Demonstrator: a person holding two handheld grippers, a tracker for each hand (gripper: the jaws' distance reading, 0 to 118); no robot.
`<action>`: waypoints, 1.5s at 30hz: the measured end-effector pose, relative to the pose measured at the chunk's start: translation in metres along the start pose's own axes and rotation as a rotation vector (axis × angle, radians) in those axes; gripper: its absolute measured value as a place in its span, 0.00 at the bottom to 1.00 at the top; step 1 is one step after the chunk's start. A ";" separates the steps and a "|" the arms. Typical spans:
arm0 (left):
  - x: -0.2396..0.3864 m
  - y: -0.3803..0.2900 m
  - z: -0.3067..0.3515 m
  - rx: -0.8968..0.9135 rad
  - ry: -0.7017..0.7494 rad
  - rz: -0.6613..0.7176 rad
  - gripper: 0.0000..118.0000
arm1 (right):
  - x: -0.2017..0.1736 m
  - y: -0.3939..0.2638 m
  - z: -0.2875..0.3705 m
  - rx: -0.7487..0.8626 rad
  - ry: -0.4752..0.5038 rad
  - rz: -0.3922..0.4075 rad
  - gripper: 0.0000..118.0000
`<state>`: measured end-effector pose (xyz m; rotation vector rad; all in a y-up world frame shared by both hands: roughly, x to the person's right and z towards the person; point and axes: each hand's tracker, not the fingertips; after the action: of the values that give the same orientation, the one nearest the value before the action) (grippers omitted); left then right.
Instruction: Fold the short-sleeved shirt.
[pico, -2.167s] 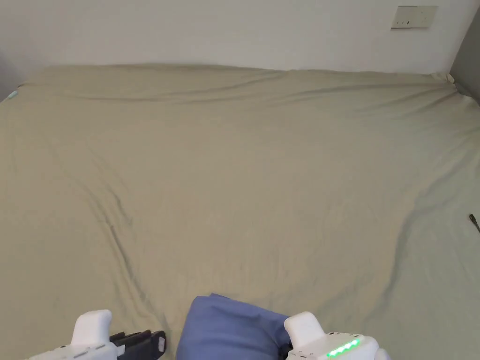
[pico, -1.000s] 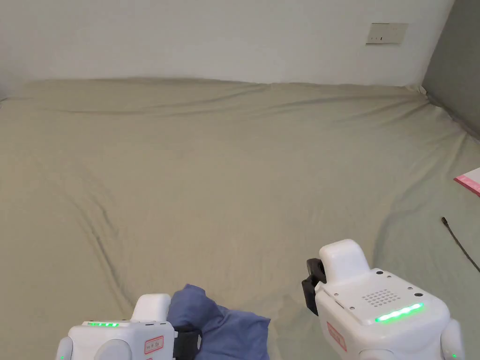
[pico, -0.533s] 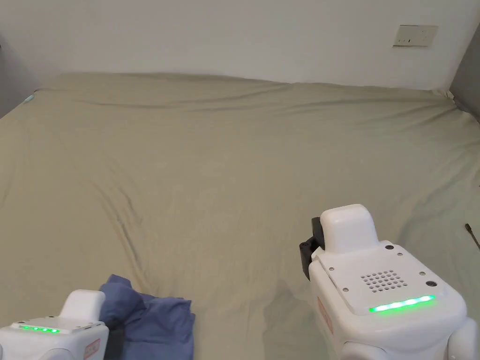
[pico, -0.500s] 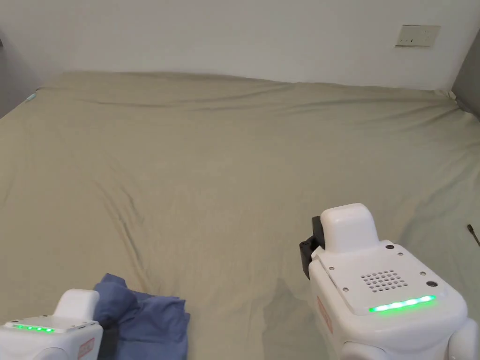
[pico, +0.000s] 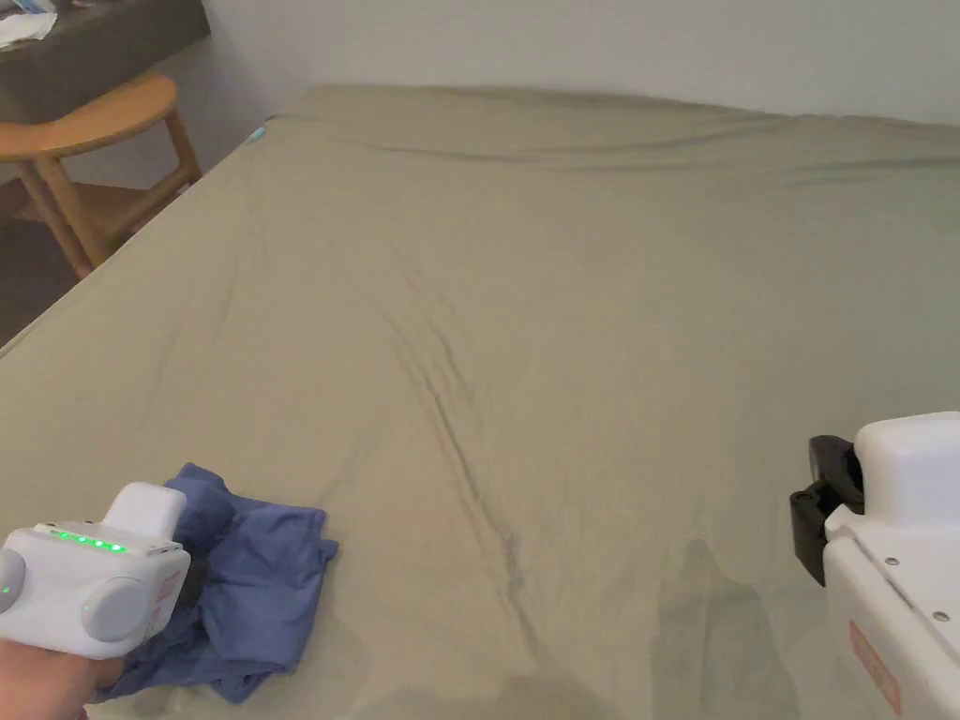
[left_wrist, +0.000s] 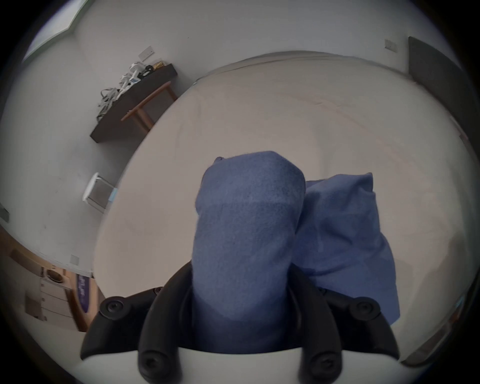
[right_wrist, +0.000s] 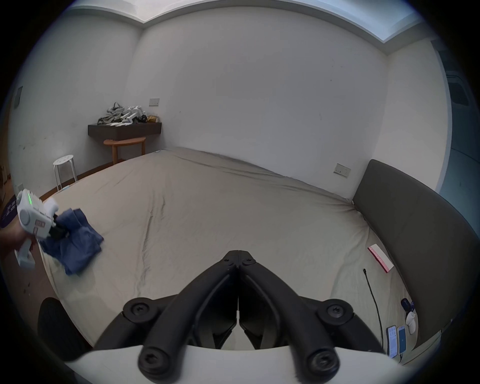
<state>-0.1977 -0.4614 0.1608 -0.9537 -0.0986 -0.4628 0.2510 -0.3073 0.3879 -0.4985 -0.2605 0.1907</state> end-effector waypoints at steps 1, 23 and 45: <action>-0.011 0.001 -0.007 -0.003 0.043 -0.033 0.28 | -0.003 0.000 -0.003 -0.006 0.004 0.004 0.02; -0.080 0.084 0.057 0.259 0.158 0.180 0.97 | 0.029 0.025 0.001 -0.006 -0.017 0.003 0.02; 0.235 0.088 0.401 1.120 -0.218 0.192 0.00 | 0.134 0.052 0.154 0.348 -0.284 -0.002 0.02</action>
<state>0.0983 -0.1752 0.3930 0.0981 -0.4103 -0.0707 0.3277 -0.1617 0.5191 -0.1246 -0.4943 0.2993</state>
